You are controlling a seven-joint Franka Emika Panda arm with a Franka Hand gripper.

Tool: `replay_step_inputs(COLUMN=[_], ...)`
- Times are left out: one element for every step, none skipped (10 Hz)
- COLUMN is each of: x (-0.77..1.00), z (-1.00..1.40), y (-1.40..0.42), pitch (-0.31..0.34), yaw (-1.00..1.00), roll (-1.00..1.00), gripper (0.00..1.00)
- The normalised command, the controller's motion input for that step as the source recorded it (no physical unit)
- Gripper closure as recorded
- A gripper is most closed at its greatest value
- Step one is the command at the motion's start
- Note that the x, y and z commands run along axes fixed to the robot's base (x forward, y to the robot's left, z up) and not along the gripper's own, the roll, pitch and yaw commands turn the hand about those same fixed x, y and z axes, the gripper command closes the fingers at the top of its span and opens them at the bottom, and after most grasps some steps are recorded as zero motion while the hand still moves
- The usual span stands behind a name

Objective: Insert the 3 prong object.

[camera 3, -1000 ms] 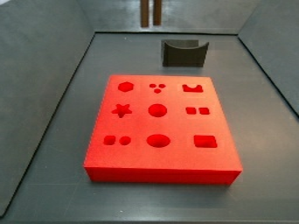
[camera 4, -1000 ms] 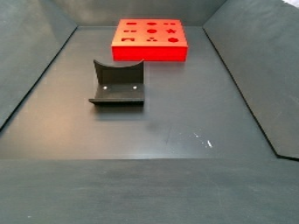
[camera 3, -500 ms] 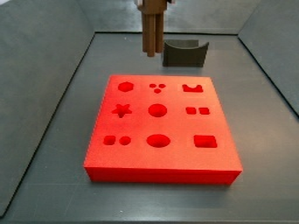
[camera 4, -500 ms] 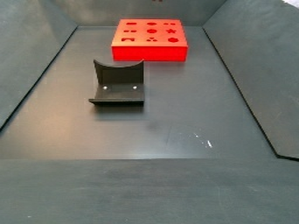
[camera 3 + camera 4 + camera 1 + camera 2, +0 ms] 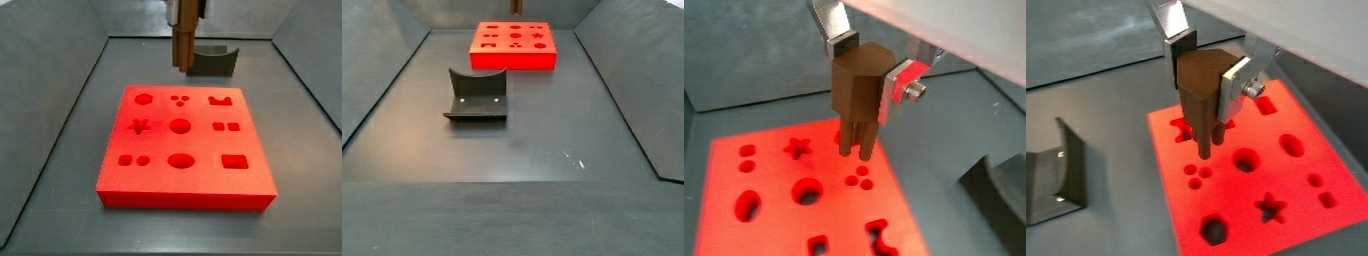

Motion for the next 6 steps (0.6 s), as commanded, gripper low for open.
replay_step_inputs(x=[0.73, 0.72, 0.0, 0.0, 0.05, 0.25], z=[-0.02, -0.27, -0.12, -0.01, -0.27, -0.44], y=[0.28, 0.0, 0.0, 0.0, 0.0, 0.0], pitch=[0.24, 0.339, 0.081, 0.003, 0.066, 0.096], yaw=[0.17, 0.08, 0.0, 0.0, -0.11, -0.18], roll=[0.45, 0.27, -0.06, 0.0, -0.04, 0.0], gripper=[1.0, 1.0, 1.0, 1.0, 1.0, 1.0])
